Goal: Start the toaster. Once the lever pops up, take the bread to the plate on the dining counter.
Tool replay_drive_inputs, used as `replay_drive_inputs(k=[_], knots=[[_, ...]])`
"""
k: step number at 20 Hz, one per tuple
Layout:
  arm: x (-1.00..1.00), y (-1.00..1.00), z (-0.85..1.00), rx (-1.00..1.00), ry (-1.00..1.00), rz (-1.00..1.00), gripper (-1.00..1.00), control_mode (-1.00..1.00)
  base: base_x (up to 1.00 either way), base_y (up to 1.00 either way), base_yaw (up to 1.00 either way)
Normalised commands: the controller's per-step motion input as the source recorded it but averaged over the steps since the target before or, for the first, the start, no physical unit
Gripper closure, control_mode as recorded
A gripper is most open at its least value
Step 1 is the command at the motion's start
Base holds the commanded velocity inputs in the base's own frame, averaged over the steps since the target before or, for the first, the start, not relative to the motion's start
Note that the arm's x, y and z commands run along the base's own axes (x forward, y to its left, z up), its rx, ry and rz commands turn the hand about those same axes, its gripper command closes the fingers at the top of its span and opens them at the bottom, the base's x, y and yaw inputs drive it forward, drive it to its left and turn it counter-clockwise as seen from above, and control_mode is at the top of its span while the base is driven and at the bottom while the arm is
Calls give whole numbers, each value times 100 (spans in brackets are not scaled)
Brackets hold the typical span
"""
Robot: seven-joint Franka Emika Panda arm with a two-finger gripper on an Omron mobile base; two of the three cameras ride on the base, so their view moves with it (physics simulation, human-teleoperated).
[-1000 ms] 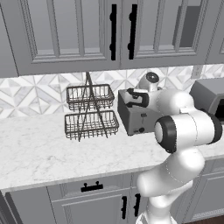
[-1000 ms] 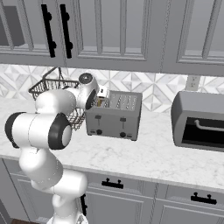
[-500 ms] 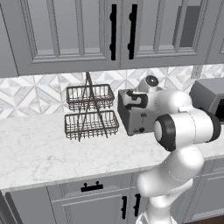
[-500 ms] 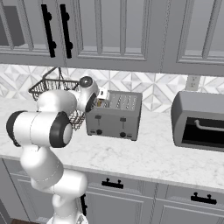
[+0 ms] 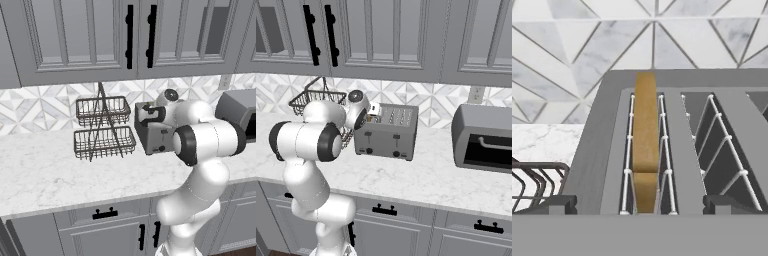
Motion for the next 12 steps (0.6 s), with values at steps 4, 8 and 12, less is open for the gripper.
replay_drive_inputs(k=[4,8,12], knots=[[21,0,-4,0,0,2,-100,-100,0,0,0],[18,0,-10,0,0,1,-100,-100,0,0,0],[12,0,-13,0,0,1,-100,-100,0,0,0]])
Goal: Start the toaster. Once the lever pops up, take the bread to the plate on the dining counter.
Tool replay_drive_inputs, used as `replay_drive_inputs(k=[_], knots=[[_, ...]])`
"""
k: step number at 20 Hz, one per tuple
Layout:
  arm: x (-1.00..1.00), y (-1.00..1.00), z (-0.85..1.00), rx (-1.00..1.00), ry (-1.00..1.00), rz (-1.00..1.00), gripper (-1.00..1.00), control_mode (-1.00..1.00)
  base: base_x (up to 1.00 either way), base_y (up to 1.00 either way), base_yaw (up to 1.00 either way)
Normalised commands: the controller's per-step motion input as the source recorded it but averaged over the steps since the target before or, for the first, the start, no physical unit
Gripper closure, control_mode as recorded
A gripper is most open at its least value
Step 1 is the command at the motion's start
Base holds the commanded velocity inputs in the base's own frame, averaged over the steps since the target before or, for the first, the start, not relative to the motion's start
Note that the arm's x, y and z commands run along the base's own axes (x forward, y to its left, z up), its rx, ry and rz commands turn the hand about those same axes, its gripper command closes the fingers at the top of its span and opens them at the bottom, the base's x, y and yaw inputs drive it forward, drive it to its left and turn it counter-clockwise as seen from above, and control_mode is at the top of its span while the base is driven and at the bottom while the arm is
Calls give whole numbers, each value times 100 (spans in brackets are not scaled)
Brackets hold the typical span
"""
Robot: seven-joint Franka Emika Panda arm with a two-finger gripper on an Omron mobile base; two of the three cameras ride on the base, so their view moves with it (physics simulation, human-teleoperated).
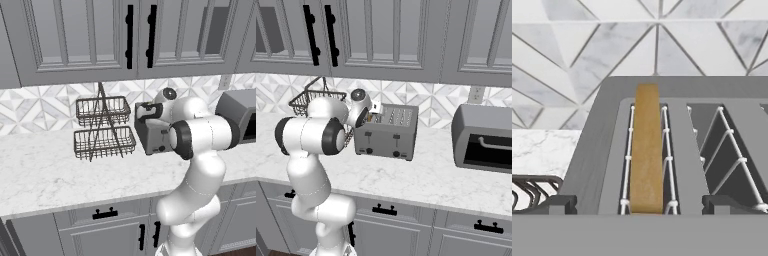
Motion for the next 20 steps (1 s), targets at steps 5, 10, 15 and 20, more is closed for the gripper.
replay_drive_inputs(k=[5,10,15,20], knots=[[1,0,-9,0,0,1,-100,-100,0,0,0],[0,0,-21,0,0,0,-100,-100,0,0,0],[0,0,-13,0,0,0,-100,-100,0,0,0],[0,0,0,0,0,0,-100,-100,0,0,0]])
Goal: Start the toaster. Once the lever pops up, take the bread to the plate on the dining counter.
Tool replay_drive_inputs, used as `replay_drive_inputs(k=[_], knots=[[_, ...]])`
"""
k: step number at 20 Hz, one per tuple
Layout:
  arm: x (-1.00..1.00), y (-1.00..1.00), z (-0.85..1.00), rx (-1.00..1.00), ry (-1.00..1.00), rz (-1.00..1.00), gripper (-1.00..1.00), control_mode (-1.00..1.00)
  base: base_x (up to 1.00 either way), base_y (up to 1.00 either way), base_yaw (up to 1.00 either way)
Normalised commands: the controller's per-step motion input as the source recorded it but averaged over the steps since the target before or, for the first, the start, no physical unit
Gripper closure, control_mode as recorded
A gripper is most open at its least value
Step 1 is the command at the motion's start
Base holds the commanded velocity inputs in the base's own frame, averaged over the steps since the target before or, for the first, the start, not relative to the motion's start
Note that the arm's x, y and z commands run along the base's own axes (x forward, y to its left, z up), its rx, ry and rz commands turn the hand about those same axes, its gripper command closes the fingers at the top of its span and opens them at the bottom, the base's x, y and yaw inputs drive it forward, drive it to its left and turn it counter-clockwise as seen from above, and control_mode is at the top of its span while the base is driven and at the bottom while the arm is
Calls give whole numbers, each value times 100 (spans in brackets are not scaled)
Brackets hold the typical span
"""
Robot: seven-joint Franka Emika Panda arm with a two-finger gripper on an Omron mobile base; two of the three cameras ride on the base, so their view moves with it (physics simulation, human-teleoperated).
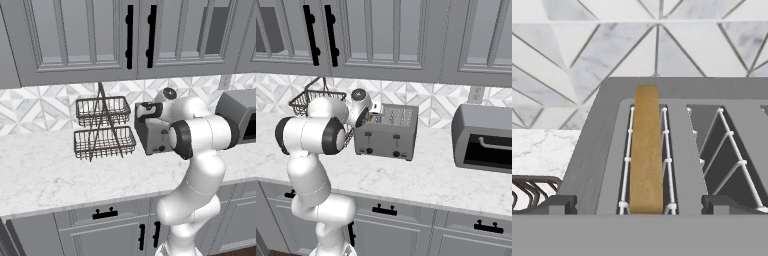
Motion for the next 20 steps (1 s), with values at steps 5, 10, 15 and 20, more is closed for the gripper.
replay_drive_inputs(k=[5,10,15,20], knots=[[0,0,-3,0,0,0,-100,-100,0,0,0],[0,0,-14,0,0,0,100,-100,0,0,0],[0,0,-21,0,0,0,100,-100,0,0,0],[0,0,-21,2,0,0,100,-100,0,0,0]])
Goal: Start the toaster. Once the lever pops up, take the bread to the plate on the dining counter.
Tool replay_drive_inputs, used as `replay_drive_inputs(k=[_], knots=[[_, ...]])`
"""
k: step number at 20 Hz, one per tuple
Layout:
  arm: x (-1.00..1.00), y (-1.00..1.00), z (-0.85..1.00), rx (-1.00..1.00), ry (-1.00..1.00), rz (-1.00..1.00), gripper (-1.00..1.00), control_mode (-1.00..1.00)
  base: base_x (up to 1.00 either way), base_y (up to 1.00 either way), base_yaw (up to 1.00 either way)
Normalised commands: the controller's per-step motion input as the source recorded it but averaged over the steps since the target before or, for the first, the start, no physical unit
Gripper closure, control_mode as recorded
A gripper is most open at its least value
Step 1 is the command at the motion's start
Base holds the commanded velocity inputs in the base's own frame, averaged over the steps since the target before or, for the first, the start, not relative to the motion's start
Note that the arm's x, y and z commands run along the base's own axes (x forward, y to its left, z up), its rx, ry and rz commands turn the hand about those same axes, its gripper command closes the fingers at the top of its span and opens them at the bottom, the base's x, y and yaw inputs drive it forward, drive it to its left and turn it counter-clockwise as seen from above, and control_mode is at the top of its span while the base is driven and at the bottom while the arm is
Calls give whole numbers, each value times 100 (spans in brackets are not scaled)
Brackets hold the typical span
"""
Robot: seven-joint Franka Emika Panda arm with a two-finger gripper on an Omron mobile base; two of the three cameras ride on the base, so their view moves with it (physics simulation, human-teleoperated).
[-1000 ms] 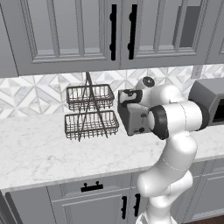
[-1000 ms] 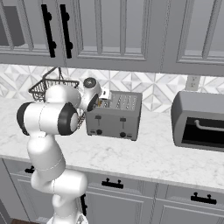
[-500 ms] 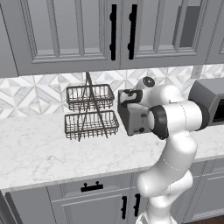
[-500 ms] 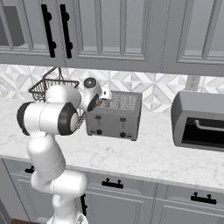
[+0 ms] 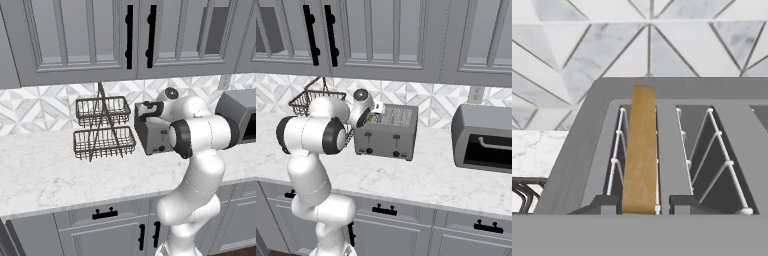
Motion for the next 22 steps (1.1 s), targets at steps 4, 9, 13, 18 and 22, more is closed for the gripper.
replay_drive_inputs(k=[4,9,13,18,22], knots=[[0,0,-10,2,0,0,100,-100,0,0,0],[0,4,0,5,0,0,100,-100,0,0,0],[0,9,0,2,0,0,100,-100,0,0,0],[-4,1,0,0,0,0,100,-100,0,0,0],[-29,4,0,0,-9,0,100,-100,0,0,0]])
